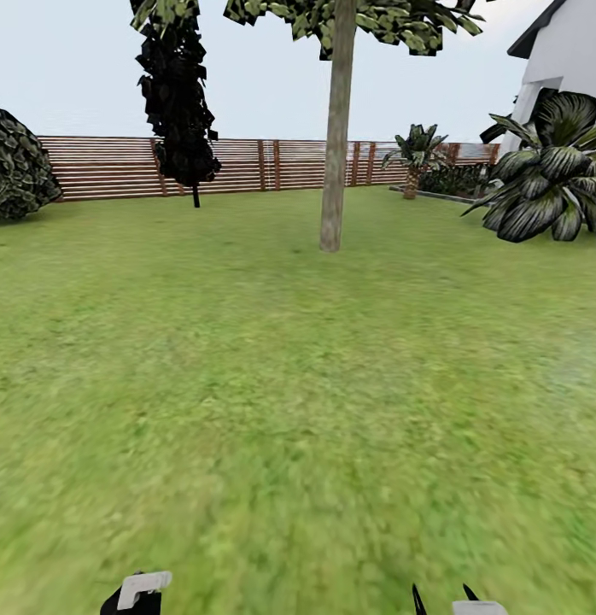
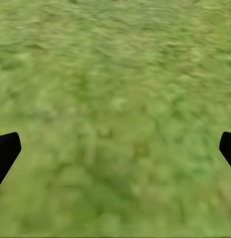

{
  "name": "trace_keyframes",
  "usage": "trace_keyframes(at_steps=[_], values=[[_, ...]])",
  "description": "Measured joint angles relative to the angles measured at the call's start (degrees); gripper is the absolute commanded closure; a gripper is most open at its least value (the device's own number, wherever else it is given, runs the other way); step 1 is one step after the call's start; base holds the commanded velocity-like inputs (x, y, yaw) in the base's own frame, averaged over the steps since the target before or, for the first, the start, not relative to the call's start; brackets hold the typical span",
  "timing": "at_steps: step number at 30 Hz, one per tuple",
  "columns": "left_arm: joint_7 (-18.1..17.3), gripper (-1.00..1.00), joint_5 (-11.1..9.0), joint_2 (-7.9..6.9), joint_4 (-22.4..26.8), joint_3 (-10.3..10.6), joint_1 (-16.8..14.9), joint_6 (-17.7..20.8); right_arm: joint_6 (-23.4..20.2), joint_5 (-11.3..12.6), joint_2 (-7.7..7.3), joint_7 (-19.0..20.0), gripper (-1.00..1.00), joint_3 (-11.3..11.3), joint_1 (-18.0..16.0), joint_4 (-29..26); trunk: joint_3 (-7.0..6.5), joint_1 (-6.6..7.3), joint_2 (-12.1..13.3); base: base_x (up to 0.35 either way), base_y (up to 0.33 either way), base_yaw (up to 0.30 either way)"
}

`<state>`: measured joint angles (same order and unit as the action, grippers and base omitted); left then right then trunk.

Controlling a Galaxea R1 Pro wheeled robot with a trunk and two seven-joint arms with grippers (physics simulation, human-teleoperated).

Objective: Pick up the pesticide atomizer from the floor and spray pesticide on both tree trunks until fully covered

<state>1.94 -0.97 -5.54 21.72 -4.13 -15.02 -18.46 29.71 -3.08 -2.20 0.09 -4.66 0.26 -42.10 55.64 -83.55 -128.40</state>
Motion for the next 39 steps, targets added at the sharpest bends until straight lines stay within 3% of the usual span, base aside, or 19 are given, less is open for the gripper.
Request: trace_keyframes(at_steps=[39], values=[[0.0,1.0,0.0,0.0,0.0,0.0,0.2,-0.2,0.0,0.0,-0.09,0.0,-1.0,0.0,0.0,-0.1,0.0,0.0,0.0,0.343,0.0,0.0]])
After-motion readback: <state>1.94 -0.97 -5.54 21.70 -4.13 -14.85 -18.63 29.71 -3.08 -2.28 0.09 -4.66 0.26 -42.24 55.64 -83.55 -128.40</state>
